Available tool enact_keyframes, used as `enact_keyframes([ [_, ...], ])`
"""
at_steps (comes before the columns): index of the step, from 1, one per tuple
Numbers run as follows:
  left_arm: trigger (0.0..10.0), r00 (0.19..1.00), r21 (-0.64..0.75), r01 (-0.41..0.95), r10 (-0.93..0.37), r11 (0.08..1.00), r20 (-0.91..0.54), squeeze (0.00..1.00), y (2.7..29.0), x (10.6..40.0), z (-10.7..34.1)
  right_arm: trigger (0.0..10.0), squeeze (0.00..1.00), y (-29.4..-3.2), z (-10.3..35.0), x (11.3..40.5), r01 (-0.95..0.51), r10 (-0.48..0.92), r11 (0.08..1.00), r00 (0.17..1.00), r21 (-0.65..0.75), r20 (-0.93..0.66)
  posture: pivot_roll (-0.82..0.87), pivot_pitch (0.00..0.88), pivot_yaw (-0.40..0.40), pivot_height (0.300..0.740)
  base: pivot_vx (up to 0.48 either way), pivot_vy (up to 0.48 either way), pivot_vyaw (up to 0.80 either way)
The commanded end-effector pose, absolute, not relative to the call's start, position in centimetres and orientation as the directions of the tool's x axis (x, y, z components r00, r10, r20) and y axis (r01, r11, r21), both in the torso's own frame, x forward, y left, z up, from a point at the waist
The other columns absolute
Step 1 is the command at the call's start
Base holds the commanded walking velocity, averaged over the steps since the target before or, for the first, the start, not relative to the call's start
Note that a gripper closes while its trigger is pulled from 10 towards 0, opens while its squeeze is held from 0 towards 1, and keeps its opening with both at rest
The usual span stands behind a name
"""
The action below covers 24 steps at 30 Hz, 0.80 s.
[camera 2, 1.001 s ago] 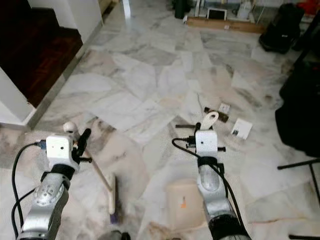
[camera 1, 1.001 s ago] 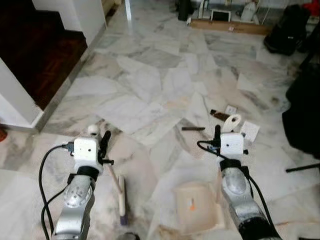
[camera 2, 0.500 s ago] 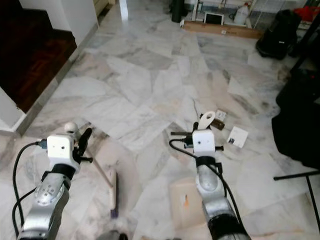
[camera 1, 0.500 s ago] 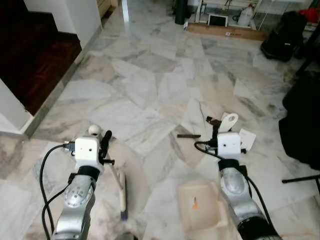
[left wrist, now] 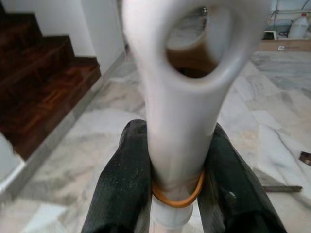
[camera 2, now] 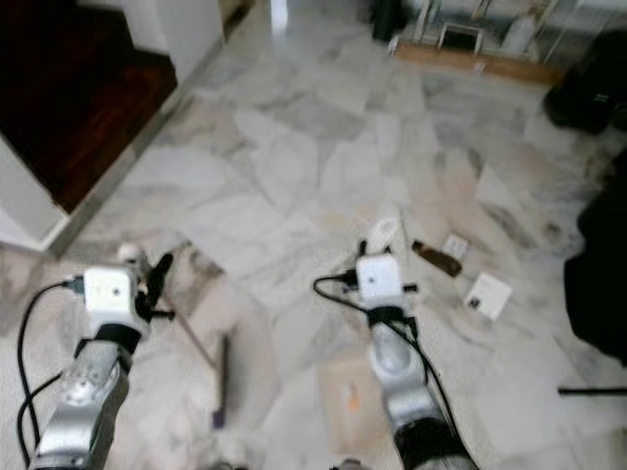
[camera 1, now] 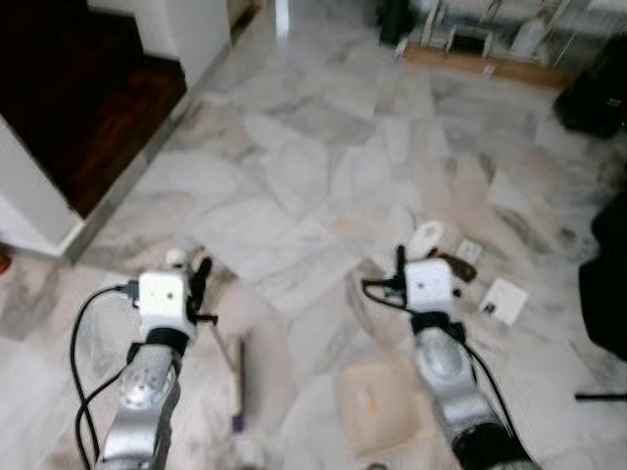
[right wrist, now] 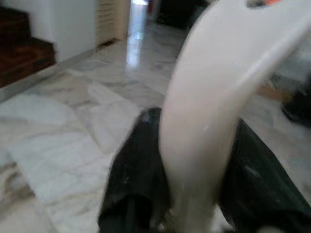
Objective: Sweep floor
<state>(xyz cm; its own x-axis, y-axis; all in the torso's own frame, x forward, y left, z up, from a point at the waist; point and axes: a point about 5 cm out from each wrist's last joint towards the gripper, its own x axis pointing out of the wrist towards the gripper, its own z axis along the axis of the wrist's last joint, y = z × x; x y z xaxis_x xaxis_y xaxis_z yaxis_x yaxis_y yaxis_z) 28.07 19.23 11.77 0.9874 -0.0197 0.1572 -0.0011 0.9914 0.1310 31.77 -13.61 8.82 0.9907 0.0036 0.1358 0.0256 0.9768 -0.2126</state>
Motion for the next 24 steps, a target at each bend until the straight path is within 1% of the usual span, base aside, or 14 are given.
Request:
enact_keyframes([
  [1, 10.0, 0.985, 0.123, 0.011, -0.032, 0.992, 0.169, 0.0, 18.78, 28.03, 11.91, 10.0, 0.0, -14.52, 9.06, 31.77, 0.048, -0.014, 0.974, 0.988, -0.223, 0.152, 0.14, 0.158, -0.011, 0.74, 0.304, 0.0, 0.0],
  [6, 10.0, 0.985, 0.126, 0.021, -0.041, 0.992, 0.165, 0.0, 18.72, 28.13, 11.87, 10.0, 0.0, -14.64, 8.94, 31.77, 0.055, -0.025, 0.976, 0.989, -0.209, 0.145, 0.14, 0.149, -0.006, 0.74, 0.305, 0.0, 0.0],
  [9, 10.0, 0.985, 0.126, 0.025, -0.046, 0.992, 0.166, 0.0, 18.7, 28.2, 11.92, 10.0, 0.0, -14.87, 8.75, 31.75, 0.073, -0.051, 0.983, 0.99, -0.17, 0.131, 0.14, 0.147, -0.004, 0.74, 0.306, 0.0, 0.0],
  [24, 10.0, 0.984, 0.125, 0.027, -0.048, 0.992, 0.169, 0.0, 18.69, 28.32, 12.09, 10.0, 0.0, -14.78, 8.65, 31.77, 0.061, -0.042, 0.986, 0.992, -0.157, 0.122, 0.14, 0.171, -0.007, 0.74, 0.302, 0.0, 0.0],
])
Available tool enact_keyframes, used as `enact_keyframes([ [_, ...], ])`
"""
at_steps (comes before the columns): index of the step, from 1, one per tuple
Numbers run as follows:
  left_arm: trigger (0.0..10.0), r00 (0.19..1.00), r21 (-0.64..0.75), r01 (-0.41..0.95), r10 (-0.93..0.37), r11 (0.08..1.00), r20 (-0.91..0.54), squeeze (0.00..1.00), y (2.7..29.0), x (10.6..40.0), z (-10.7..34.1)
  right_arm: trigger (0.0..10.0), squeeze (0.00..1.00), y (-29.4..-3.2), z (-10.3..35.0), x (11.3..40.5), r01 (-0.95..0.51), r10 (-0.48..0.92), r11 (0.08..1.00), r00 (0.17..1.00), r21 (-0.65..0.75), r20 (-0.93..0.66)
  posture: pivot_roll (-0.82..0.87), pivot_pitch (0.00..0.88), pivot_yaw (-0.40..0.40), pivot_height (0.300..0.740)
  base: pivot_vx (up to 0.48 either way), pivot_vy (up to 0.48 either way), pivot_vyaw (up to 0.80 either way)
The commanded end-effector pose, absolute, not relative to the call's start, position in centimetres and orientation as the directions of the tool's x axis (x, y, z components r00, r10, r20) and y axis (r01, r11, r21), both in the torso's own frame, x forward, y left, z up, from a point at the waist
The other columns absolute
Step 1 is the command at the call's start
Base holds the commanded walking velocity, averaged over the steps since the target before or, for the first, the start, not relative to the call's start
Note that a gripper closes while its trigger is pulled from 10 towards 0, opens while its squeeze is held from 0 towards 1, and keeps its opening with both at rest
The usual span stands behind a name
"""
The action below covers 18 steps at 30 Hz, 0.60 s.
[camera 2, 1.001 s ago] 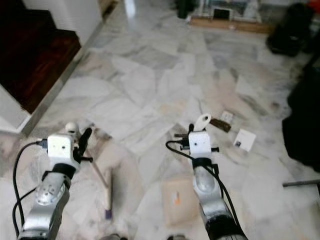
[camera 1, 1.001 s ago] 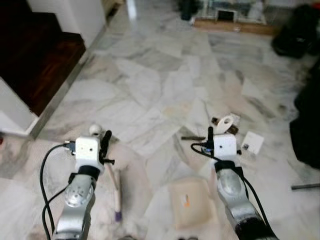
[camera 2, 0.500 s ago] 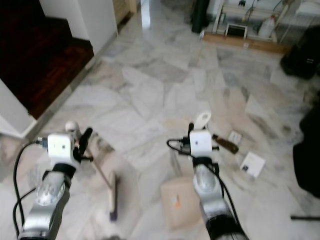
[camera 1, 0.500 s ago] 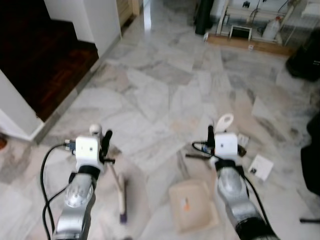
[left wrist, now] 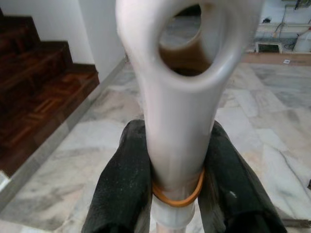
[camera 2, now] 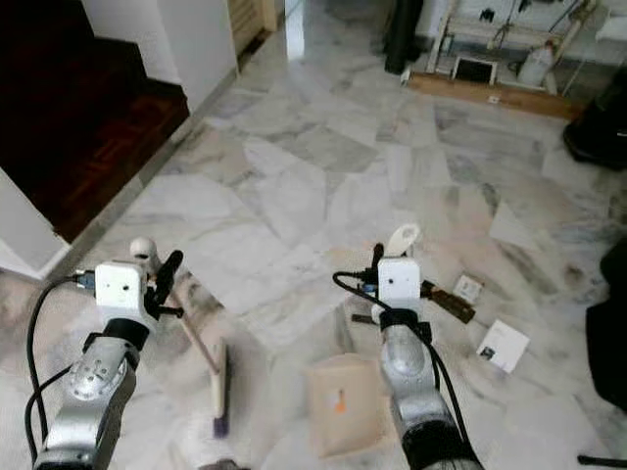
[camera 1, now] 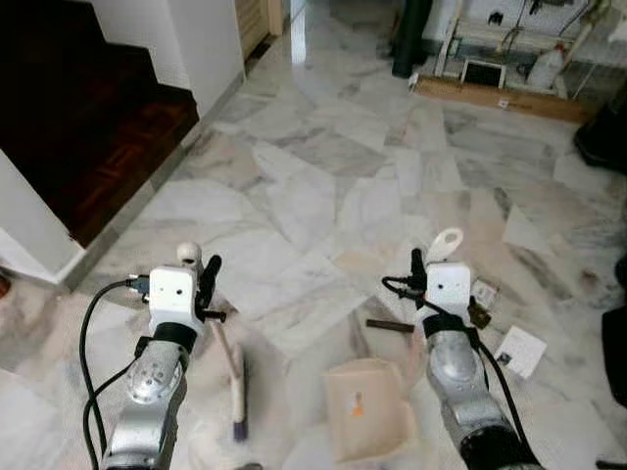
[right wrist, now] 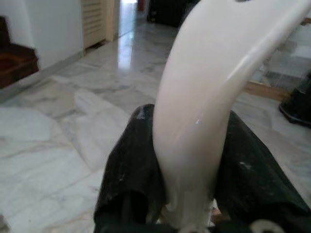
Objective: Sweep floor
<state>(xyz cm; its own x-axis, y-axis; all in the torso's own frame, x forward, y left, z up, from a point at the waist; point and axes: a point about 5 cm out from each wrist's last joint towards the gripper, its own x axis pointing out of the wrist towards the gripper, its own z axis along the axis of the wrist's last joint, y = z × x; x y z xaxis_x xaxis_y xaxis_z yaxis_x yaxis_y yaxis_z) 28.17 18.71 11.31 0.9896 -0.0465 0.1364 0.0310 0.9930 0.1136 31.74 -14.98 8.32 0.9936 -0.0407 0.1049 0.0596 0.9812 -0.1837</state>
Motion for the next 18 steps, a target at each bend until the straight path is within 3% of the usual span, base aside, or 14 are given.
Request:
enact_keyframes([
  [1, 10.0, 0.984, 0.125, 0.027, -0.048, 0.992, 0.17, 0.0, 18.69, 28.33, 12.1, 10.0, 0.0, -14.8, 8.65, 31.79, 0.061, -0.042, 0.986, 0.992, -0.157, 0.121, 0.14, 0.172, -0.007, 0.74, 0.296, 0.0, 0.0],
  [14, 10.0, 0.984, 0.125, 0.018, -0.04, 0.992, 0.174, 0.0, 18.84, 28.39, 12.2, 10.0, 0.0, -14.81, 8.73, 31.95, 0.064, -0.047, 0.987, 0.992, -0.147, 0.118, 0.13, 0.179, -0.007, 0.74, 0.293, 0.0, 0.0],
  [18, 10.0, 0.984, 0.126, 0.016, -0.038, 0.992, 0.175, 0.0, 18.92, 28.41, 12.24, 10.0, 0.0, -14.74, 8.7, 32.0, 0.058, -0.041, 0.987, 0.993, -0.148, 0.113, 0.14, 0.18, -0.006, 0.74, 0.292, 0.0, -0.8],
])
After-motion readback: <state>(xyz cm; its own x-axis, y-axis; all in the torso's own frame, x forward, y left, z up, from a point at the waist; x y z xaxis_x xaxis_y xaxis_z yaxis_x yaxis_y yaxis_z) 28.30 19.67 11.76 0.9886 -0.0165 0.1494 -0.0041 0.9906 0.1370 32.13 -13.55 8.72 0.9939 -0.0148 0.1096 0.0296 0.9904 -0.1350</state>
